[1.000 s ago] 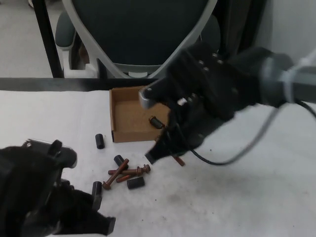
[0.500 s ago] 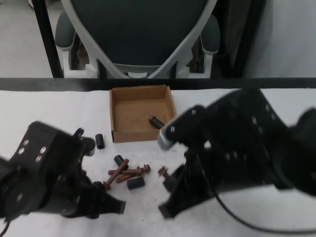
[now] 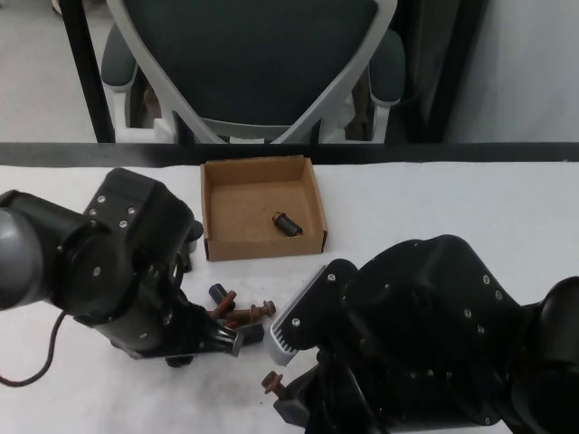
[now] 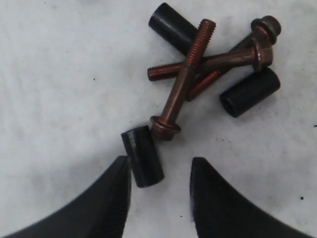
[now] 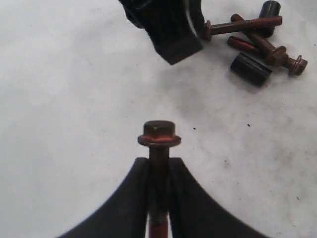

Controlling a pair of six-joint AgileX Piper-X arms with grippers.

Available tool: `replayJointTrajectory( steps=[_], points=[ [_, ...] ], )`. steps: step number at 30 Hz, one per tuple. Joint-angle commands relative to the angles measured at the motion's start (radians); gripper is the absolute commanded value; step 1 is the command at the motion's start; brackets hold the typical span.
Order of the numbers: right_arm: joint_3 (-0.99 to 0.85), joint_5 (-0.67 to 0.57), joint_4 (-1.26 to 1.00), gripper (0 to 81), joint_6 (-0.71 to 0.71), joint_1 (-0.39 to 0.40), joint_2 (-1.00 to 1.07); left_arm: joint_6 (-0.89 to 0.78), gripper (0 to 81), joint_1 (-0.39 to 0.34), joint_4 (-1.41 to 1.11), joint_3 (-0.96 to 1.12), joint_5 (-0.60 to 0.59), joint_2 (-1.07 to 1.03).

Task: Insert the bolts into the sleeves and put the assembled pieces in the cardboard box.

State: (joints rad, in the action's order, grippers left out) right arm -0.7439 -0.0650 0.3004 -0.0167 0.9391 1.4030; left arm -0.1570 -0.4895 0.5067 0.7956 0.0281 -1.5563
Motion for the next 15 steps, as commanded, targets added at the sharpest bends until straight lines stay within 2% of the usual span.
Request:
replayJointTrajectory(
  steps=[1, 10, 15],
  points=[
    [-0.004, 0.0, -0.013, 0.3, -0.005, 0.003, -0.017, 0.001, 37.5, 0.013, 0.014, 0.016, 0.015, -0.031],
    [-0.004, 0.0, -0.013, 0.3, 0.002, 0.003, -0.029, 0.001, 37.5, 0.084, -0.012, 0.016, 0.007, -0.127],
    [-0.004, 0.0, -0.013, 0.3, 0.011, 0.003, -0.029, 0.001, 37.5, 0.086, -0.069, 0.016, -0.028, -0.134]
  ],
)
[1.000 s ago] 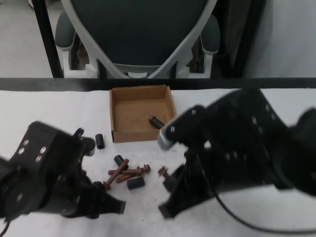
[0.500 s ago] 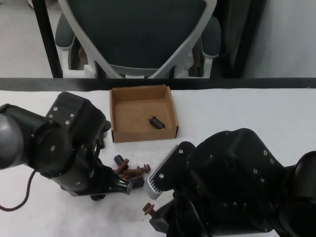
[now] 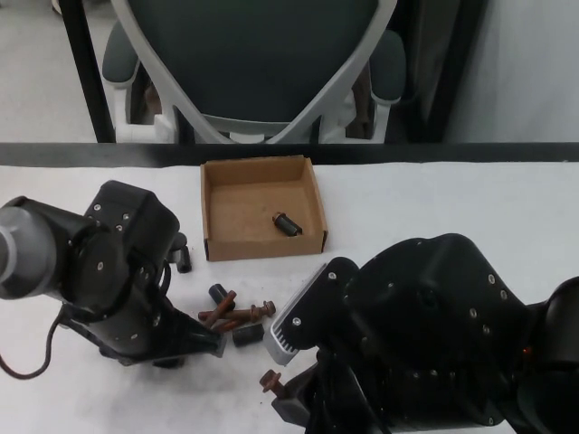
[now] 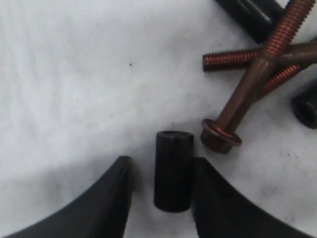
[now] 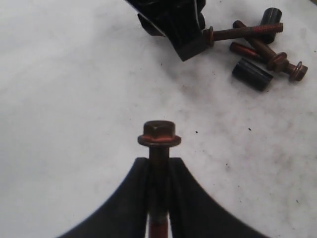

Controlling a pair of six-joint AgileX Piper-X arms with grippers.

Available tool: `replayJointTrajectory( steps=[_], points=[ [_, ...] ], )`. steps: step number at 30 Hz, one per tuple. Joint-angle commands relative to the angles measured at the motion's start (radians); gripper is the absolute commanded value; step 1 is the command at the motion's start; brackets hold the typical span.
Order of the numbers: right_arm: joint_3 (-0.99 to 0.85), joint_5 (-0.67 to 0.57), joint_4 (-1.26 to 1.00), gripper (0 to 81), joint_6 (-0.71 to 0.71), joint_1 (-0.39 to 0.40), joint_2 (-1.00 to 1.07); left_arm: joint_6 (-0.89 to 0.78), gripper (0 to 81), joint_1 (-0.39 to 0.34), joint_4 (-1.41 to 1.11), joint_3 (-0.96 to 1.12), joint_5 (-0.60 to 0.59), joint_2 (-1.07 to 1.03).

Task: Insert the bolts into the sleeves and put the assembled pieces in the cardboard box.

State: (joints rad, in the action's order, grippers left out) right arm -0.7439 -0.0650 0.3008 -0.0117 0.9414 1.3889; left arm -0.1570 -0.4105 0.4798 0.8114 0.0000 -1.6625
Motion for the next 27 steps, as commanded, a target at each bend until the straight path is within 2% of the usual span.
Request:
replayJointTrajectory(
  steps=[1, 13, 16, 21, 22, 27],
  points=[
    [-0.004, 0.0, -0.014, 0.3, 0.006, 0.001, -0.015, 0.001, 37.5, 0.006, -0.053, 0.0, 0.0, -0.028],
    [0.004, 0.0, -0.014, 0.3, 0.012, 0.001, -0.015, 0.026, 36.8, 0.005, -0.101, 0.002, -0.017, -0.025],
    [0.008, 0.0, -0.014, 0.3, 0.012, 0.001, -0.015, 0.026, 29.7, 0.005, -0.085, 0.002, -0.017, -0.025],
    [0.025, 0.0, -0.032, 0.3, 0.012, 0.001, -0.017, 0.064, 3.7, 0.005, -0.055, 0.002, -0.055, -0.028],
    [0.033, 0.0, -0.041, 0.3, 0.012, 0.001, -0.017, 0.072, 0.6, 0.005, -0.049, 0.002, -0.058, -0.028],
    [0.071, 0.0, -0.059, 0.3, -0.009, 0.001, -0.017, 0.079, 0.7, 0.005, -0.029, 0.002, -0.06, -0.028]
  ],
)
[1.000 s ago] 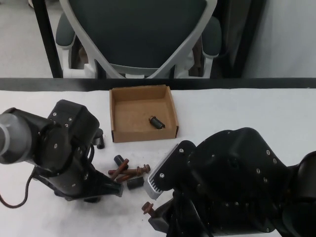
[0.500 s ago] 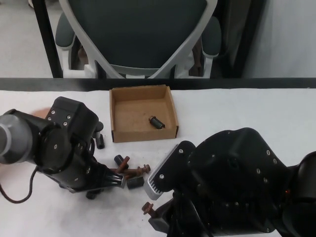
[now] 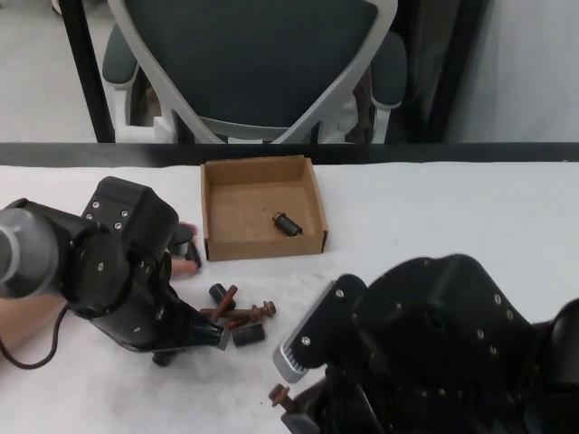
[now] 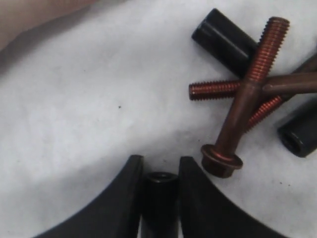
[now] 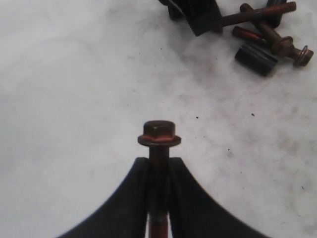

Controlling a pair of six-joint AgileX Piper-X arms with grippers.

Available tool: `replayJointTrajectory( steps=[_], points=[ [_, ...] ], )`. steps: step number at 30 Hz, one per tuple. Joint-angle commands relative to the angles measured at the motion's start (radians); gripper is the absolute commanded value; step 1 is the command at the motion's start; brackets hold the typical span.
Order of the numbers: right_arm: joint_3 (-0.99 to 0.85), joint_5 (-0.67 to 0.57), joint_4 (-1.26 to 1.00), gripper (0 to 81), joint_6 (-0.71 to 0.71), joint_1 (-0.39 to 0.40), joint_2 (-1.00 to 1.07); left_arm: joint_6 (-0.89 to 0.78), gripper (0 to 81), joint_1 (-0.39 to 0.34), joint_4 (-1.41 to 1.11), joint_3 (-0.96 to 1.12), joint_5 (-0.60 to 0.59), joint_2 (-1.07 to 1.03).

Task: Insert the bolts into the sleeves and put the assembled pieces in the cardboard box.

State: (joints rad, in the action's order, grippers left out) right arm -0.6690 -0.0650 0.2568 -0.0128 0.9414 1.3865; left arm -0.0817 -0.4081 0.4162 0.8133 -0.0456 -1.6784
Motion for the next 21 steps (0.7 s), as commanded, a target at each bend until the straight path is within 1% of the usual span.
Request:
replayJointTrajectory(
  steps=[1, 3, 5, 7, 10, 13, 16, 18, 21],
  points=[
    [0.003, 0.0, -0.015, 0.3, -0.008, 0.001, -0.015, 0.004, 0.7, 0.002, 0.038, 0.0, -0.026, -0.012],
    [0.009, 0.0, -0.015, 0.3, -0.012, 0.001, -0.015, 0.004, 0.7, 0.002, 0.054, 0.0, -0.067, -0.012],
    [0.01, 0.0, -0.015, 0.3, -0.02, 0.001, -0.015, 0.004, 0.0, 0.002, 0.067, 0.0, -0.084, -0.012],
    [0.01, 0.0, -0.015, 0.3, -0.023, 0.005, -0.015, 0.004, 3.3, 0.002, 0.076, 0.0, -0.084, -0.012],
    [0.01, 0.0, -0.015, 0.3, -0.023, 0.013, -0.015, 0.004, 13.2, 0.002, 0.087, 0.0, -0.084, -0.012],
    [0.01, 0.0, -0.017, 0.3, -0.026, 0.014, -0.015, 0.004, 28.6, 0.002, 0.1, 0.0, -0.084, -0.012],
    [0.01, 0.0, -0.025, 0.3, -0.028, 0.014, -0.015, -0.001, 41.4, 0.002, 0.106, 0.0, -0.084, -0.012],
    [0.01, 0.0, -0.033, 0.3, -0.033, 0.016, -0.015, -0.018, 43.3, 0.002, 0.109, 0.0, -0.084, -0.012],
    [0.01, 0.0, -0.037, 0.3, -0.033, 0.02, -0.015, -0.019, 40.7, 0.002, 0.126, 0.0, -0.084, -0.012]
  ],
)
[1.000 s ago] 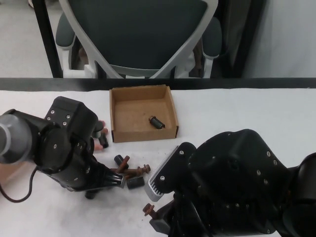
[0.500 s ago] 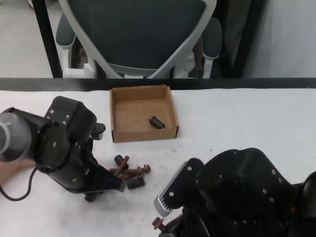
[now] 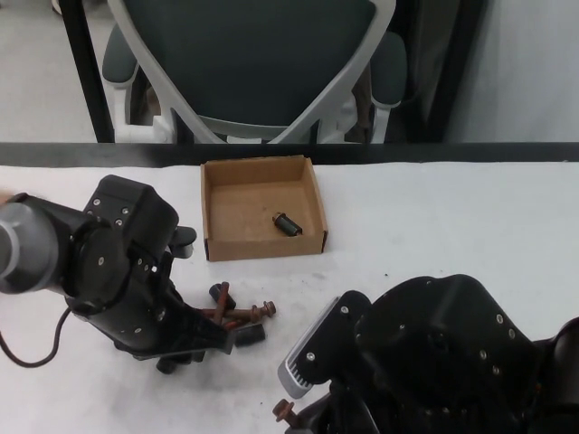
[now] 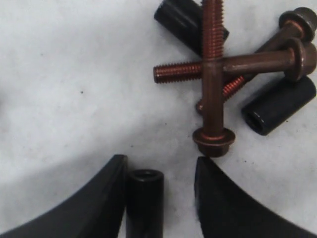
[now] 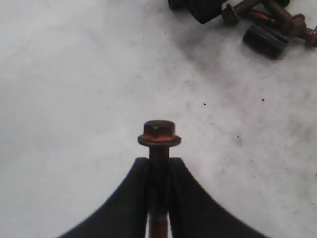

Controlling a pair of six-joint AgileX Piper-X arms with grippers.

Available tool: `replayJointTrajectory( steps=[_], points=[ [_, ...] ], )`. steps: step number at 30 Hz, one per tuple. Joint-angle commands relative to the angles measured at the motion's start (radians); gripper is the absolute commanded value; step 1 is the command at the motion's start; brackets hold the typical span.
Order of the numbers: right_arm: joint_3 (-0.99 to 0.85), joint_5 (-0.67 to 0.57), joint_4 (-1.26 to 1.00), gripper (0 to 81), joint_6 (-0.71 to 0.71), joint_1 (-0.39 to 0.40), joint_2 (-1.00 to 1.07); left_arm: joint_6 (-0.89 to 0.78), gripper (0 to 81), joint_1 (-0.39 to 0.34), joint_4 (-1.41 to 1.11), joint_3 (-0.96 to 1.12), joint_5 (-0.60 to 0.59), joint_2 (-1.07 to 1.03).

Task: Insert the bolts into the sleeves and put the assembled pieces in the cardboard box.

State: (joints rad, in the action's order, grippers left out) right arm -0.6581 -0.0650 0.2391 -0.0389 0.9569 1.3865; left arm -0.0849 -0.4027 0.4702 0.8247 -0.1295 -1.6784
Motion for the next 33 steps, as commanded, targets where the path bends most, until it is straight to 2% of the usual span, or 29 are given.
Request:
replayJointTrajectory(
  steps=[1, 6, 17, 19, 21, 24, 28, 33],
  points=[
    [-0.001, -0.002, -0.02, 0.3, -0.007, 0.004, -0.015, -0.016, 39.5, -0.003, 0.08, -0.011, 0.0, -0.012],
    [-0.001, -0.002, -0.02, 0.3, -0.013, 0.005, -0.015, -0.016, 36.1, -0.003, 0.099, -0.011, 0.0, -0.012],
    [-0.001, -0.009, -0.02, 0.3, -0.023, 0.009, -0.015, -0.029, 35.2, -0.003, 0.157, -0.011, 0.0, -0.012],
    [-0.001, -0.009, -0.02, 0.3, -0.023, 0.013, -0.015, -0.042, 29.3, -0.003, 0.157, -0.011, 0.009, -0.012],
    [-0.001, -0.002, -0.02, 0.3, -0.023, 0.018, -0.015, -0.039, 19.7, -0.003, 0.157, -0.011, 0.016, -0.012],
    [-0.001, 0.001, -0.027, 0.3, -0.023, 0.021, -0.015, 0.026, 0.4, -0.003, 0.148, -0.011, 0.015, -0.012],
    [0.02, 0.045, -0.057, 0.3, -0.023, 0.028, -0.034, 0.041, 0.6, -0.023, 0.092, -0.033, 0.012, -0.007],
    [0.101, 0.101, -0.125, 0.3, -0.042, 0.029, -0.146, 0.028, 0.8, -0.064, -0.116, -0.163, 0.01, 0.037]
  ],
)
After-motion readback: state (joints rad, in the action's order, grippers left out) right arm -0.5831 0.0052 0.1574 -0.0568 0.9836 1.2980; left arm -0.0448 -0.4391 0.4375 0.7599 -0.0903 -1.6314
